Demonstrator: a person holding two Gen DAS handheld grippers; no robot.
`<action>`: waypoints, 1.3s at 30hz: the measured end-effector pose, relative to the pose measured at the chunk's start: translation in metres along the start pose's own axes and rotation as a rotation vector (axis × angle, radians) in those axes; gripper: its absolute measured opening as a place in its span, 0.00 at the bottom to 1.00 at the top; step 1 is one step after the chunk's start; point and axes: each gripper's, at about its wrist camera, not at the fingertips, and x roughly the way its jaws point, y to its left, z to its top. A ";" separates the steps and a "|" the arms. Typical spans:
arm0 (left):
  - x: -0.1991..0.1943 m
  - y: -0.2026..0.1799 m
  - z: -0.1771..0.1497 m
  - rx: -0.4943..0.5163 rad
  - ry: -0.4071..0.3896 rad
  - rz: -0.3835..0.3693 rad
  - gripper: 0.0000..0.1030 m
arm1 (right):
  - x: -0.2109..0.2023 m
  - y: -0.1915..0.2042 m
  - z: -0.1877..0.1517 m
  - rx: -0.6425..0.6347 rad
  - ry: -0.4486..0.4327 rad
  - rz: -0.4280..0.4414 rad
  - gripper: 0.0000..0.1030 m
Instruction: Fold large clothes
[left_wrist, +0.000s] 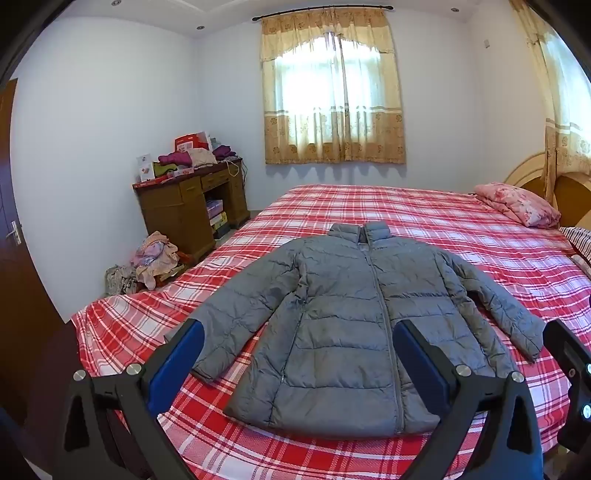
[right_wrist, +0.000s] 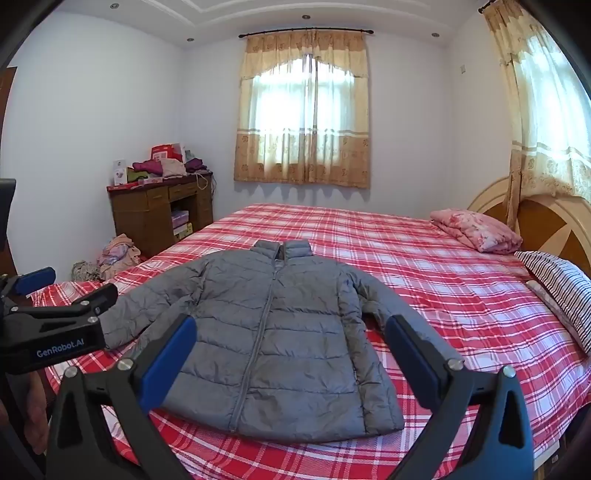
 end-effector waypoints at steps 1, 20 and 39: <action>0.000 0.000 0.000 0.000 -0.002 -0.001 0.99 | 0.000 0.000 0.000 -0.002 0.000 -0.002 1.00; 0.006 0.003 -0.001 -0.023 0.008 0.003 0.99 | 0.004 0.002 -0.007 -0.007 0.016 0.006 1.00; 0.009 0.007 -0.001 -0.029 0.004 0.012 0.99 | 0.006 0.004 -0.008 -0.009 0.028 0.008 1.00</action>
